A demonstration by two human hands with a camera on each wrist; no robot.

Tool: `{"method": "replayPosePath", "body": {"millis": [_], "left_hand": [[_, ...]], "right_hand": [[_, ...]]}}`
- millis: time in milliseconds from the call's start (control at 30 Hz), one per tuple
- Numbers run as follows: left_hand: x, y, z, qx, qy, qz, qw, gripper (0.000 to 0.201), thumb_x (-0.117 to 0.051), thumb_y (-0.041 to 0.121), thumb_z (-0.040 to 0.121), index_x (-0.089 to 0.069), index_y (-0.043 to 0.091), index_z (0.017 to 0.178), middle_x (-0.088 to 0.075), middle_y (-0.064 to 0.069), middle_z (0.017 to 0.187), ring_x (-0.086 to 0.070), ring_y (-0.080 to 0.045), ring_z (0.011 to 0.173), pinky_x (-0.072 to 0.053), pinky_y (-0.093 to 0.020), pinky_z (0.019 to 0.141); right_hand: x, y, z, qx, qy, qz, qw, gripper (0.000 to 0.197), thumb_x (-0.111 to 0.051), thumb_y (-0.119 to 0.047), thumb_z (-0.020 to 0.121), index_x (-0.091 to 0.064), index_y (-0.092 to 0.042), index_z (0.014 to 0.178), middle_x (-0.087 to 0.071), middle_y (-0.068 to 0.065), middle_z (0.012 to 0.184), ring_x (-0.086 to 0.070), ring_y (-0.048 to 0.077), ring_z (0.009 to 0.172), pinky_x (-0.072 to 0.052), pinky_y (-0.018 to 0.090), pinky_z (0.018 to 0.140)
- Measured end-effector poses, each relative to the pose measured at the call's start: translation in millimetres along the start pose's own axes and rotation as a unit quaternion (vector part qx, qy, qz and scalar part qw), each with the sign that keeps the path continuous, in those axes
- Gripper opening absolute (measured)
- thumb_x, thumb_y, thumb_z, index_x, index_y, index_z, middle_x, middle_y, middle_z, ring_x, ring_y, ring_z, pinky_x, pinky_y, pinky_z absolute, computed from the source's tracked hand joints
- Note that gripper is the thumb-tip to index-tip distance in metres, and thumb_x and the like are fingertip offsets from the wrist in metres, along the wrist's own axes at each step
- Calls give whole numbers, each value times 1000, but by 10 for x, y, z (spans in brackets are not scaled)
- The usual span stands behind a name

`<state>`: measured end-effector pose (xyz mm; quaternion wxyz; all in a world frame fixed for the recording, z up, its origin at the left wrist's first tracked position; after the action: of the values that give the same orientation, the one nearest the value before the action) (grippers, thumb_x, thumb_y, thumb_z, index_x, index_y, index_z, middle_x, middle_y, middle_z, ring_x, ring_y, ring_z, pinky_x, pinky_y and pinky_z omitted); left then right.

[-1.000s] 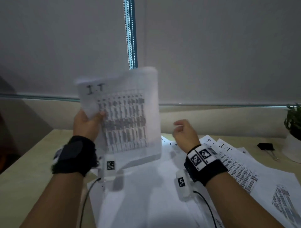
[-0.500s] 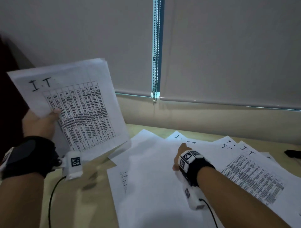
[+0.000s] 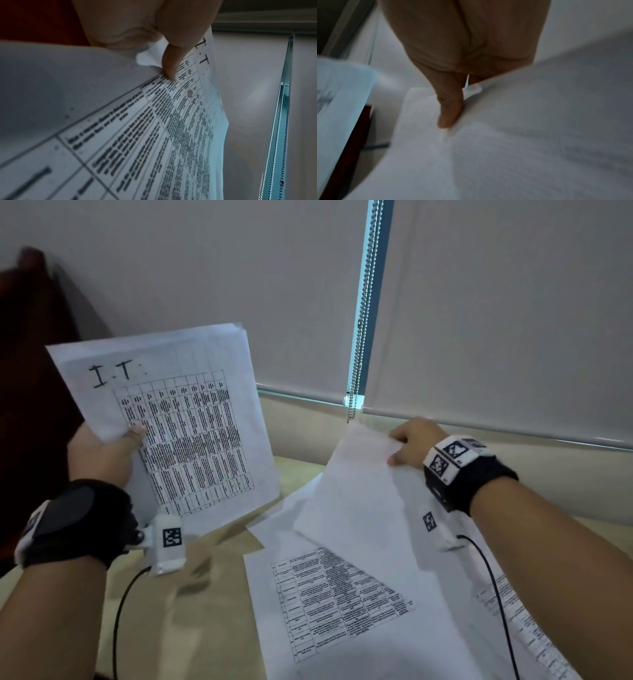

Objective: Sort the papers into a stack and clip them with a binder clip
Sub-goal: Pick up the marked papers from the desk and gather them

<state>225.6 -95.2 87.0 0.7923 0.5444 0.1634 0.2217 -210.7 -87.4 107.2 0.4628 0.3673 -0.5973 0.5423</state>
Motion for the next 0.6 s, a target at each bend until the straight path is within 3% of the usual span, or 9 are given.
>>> {"method": "replayPosePath", "body": {"millis": [67,133,200,233,300,400,500,600], "left_hand": [[-44,16,-52,6,-1,-6,1000,41,-66,10,87,-57,9,127,-60,-2,116,-57,-16,106,-41,-25,93],[-153,29,-133,20,-2,-11,1000,40,-66,9,86,-59,10,126,-61,-1,113,-59,-18,107,-40,-25,93],[-391,78,-267,35,-27,-30,999,37,-66,8,85,-61,10,122,-64,-2,109,-61,-19,104,-41,-26,90],[-533,119,-359,41,-41,-40,998,36,-66,8,85,-61,9,121,-65,-3,108,-62,-20,103,-42,-26,89],[-841,234,-587,46,-83,-71,993,34,-67,8,85,-60,10,118,-67,-5,106,-64,-22,100,-46,-28,87],[-1201,437,-954,54,-144,-125,980,23,-61,0,87,-60,9,108,-70,-7,94,-70,-13,83,-54,-20,71],[-1361,534,-1169,53,-194,-139,970,30,-59,-1,83,-62,7,112,-73,-10,100,-71,-22,91,-58,-35,79],[-1382,575,-1258,51,-215,-158,962,34,-52,-7,86,-62,7,115,-72,-11,103,-71,-25,93,-59,-35,78]], "right_hand": [[372,-5,-59,-7,114,83,990,31,-75,-17,75,-71,-12,106,-69,6,96,-63,24,97,-35,19,75],[687,-124,-240,15,242,178,954,22,-74,-16,74,-74,-15,95,-73,7,92,-65,22,86,-44,21,77],[803,-395,-489,49,311,227,921,9,-73,-19,73,-73,-20,82,-71,0,78,-63,18,77,-49,25,77],[778,-549,-608,62,321,239,914,5,-73,-22,73,-69,-23,76,-66,-4,70,-62,17,73,-49,25,74],[622,-836,-802,79,311,261,911,14,-72,-28,76,-59,-26,69,-57,-13,61,-59,13,66,-47,24,67],[239,-1157,-899,110,248,279,921,19,-67,-34,82,-54,-24,72,-58,-11,65,-57,6,63,-50,25,62],[-48,-1325,-895,141,216,291,922,17,-63,-36,83,-55,-23,77,-62,-8,72,-58,10,67,-52,30,66],[-148,-1298,-886,149,222,310,912,14,-61,-37,83,-56,-23,80,-63,-8,77,-57,11,71,-52,31,71]]}}
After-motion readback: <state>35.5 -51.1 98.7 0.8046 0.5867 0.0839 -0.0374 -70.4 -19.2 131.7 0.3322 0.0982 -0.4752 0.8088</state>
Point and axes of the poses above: each hand's wrist, its own z-axis towards the middle knuckle, its own x-axis out of the back of the hand, y = z × x, the point moved 6 cm from there along z, towards the middle knuckle
